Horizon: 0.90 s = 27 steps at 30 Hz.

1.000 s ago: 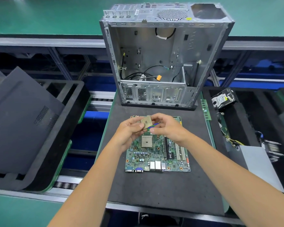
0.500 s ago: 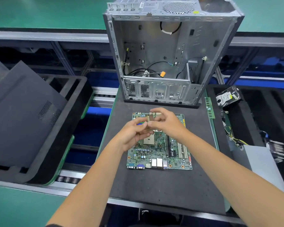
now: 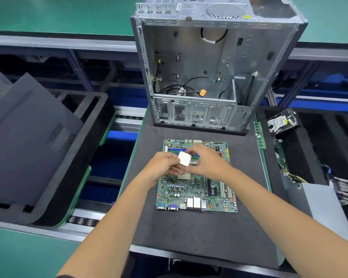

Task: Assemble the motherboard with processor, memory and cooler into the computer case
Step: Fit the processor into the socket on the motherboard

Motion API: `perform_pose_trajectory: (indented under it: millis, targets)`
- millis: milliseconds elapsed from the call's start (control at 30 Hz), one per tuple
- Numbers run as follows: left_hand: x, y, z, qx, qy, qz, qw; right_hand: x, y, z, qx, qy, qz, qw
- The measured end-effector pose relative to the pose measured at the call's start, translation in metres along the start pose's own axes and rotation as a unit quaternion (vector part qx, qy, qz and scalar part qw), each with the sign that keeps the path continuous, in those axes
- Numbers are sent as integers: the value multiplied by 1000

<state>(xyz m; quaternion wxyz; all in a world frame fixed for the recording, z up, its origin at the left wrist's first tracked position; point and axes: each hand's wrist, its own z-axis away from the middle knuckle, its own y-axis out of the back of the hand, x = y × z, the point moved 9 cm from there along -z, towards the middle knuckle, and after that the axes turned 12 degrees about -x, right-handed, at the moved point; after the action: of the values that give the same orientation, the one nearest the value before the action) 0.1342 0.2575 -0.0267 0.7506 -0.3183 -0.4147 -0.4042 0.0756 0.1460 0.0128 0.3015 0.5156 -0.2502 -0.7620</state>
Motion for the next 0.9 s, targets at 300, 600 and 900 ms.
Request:
perform_pose_trajectory:
  millis: [300, 600, 900]
  targets:
    - [-9, 6, -7, -9, 44, -121, 992, -6, -6, -6, 22, 8, 136, 990]
    - [-1, 2, -12, 5, -40, -431, 901, -3, -23, -10, -20, 20, 203, 979]
    - [6, -9, -17, -1, -53, -616, 786, 3, -35, -16, -55, 4, 236, 970]
